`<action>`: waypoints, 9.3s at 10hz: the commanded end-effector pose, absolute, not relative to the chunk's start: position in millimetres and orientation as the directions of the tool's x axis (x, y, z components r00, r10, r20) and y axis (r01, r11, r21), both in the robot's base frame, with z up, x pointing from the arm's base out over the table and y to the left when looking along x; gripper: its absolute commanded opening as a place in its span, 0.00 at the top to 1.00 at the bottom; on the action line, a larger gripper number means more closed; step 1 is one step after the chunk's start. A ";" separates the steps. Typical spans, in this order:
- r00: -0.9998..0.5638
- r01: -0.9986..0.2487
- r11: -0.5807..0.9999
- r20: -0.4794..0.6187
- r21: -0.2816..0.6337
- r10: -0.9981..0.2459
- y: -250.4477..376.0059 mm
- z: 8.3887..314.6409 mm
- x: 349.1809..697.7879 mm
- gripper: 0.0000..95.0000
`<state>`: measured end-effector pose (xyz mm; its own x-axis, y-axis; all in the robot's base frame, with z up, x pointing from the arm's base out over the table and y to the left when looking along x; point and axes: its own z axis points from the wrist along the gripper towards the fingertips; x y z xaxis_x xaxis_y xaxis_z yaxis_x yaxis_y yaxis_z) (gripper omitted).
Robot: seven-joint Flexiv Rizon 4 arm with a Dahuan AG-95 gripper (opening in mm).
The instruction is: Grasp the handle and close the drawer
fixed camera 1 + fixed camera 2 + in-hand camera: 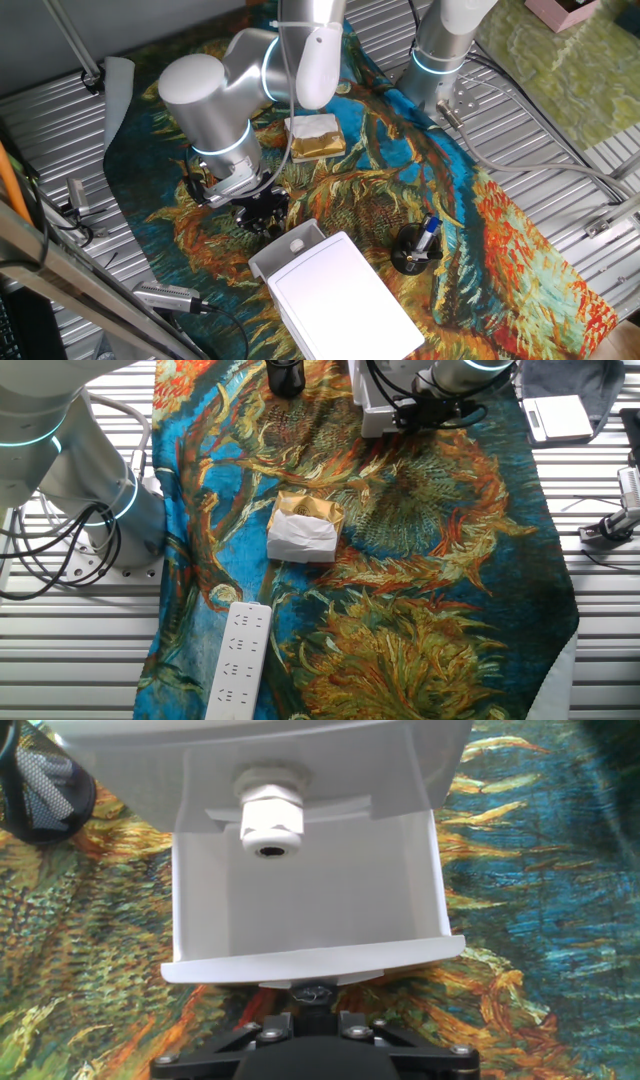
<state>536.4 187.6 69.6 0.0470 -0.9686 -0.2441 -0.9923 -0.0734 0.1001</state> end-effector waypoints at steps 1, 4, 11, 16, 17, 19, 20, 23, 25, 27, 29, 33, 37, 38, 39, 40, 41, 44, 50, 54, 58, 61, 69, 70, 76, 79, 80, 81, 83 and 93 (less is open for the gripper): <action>0.043 -0.993 -0.069 -0.246 0.098 -0.968 187.9 68.8 536.7 1.00; 0.038 -0.993 -0.065 -0.248 0.099 -0.968 188.3 68.6 536.1 1.00; 0.017 -0.994 -0.043 -0.245 0.099 -0.969 194.6 68.6 533.7 1.00; 0.002 -0.996 -0.025 -0.245 0.091 -0.970 207.0 66.4 531.8 1.00; -0.002 -0.996 -0.021 -0.242 0.092 -0.970 208.8 67.1 531.1 1.00; 0.002 -0.996 -0.024 -0.230 0.091 -0.973 209.4 71.5 530.4 1.00; 0.002 -0.996 -0.024 -0.233 0.090 -0.973 209.5 71.4 530.2 1.00; 0.000 -0.996 -0.022 -0.236 0.090 -0.972 210.7 70.9 530.4 1.00; 0.001 -0.996 -0.023 -0.238 0.090 -0.971 211.0 70.8 530.0 1.00; -0.001 -0.996 -0.022 -0.241 0.091 -0.971 213.0 70.5 529.6 1.00; -0.004 -0.996 -0.019 -0.240 0.092 -0.971 216.5 71.1 529.2 1.00; -0.011 -0.996 -0.011 -0.234 0.094 -0.972 223.0 71.3 526.8 1.00; -0.017 -0.996 -0.005 -0.234 0.094 -0.972 230.6 70.4 526.9 1.00; -0.018 -0.996 -0.004 -0.233 0.095 -0.972 232.2 70.1 527.0 1.00; -0.016 -0.995 -0.007 -0.231 0.097 -0.973 232.7 71.0 526.9 1.00; -0.014 -0.995 -0.009 -0.231 0.096 -0.973 232.8 71.9 526.5 1.00; -0.013 -0.995 -0.010 -0.234 0.095 -0.972 232.9 72.3 526.4 1.00; -0.016 -0.996 -0.007 -0.243 0.093 -0.970 235.5 71.3 526.2 1.00; -0.023 -0.996 -0.001 -0.281 0.086 -0.960 240.7 71.2 524.8 1.00; -0.018 -0.997 -0.004 -0.300 0.073 -0.954 242.0 73.1 523.7 1.00; -0.011 -0.999 -0.005 -0.318 0.048 -0.948 242.8 72.6 523.1 1.00; -0.006 -0.999 -0.008 -0.315 0.043 -0.949 244.2 72.2 523.3 1.00; 0.014 -0.999 -0.025 -0.313 0.032 -0.950 244.5 71.5 523.4 1.00; 0.014 -0.999 -0.025 -0.314 0.031 -0.949 244.5 71.5 523.4 1.00; 0.004 -0.999 -0.015 -0.323 0.034 -0.946 245.8 71.1 523.6 1.00; 0.003 -0.999 -0.014 -0.322 0.034 -0.947 246.4 70.9 523.7 1.00; 0.003 -0.999 -0.015 -0.322 0.034 -0.947 246.5 70.9 523.7 1.00; 0.006 -0.999 -0.017 -0.318 0.033 -0.948 246.5 70.9 523.7 1.00; 0.022 -0.999 -0.032 -0.310 0.027 -0.951 246.3 71.0 523.7 1.00; 0.025 -0.999 -0.034 -0.308 0.024 -0.951 246.2 71.0 523.7 0.80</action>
